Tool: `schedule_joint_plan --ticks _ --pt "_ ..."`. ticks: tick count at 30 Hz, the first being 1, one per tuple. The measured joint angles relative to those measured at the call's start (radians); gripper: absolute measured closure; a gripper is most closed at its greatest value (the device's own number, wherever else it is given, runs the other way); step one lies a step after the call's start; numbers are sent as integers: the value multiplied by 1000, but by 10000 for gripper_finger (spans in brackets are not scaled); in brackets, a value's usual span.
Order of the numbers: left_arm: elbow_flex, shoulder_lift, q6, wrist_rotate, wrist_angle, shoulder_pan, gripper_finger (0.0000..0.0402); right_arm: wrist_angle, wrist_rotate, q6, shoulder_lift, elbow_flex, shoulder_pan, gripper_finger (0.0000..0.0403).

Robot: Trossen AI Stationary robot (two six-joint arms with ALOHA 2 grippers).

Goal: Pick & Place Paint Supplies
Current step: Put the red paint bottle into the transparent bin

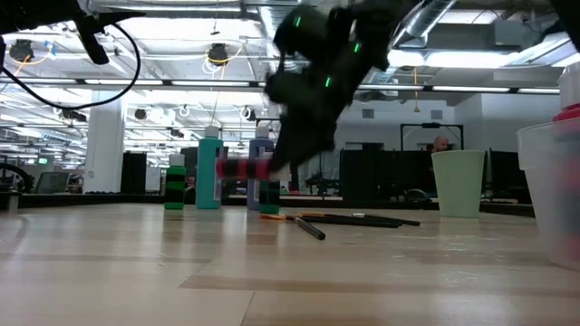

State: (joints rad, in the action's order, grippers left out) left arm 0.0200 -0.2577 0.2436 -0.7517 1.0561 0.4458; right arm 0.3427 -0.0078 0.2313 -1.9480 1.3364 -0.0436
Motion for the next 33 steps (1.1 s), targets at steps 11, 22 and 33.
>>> schedule_joint_plan --ticks 11,22,33 --pt "0 0 0 0 0 0 270 218 -145 439 358 2 127 298" --pt "0 0 0 0 0 0 270 674 -208 1064 540 1 380 293" --pt "0 0 0 1 0 0 270 801 -306 1326 519 2 547 293"
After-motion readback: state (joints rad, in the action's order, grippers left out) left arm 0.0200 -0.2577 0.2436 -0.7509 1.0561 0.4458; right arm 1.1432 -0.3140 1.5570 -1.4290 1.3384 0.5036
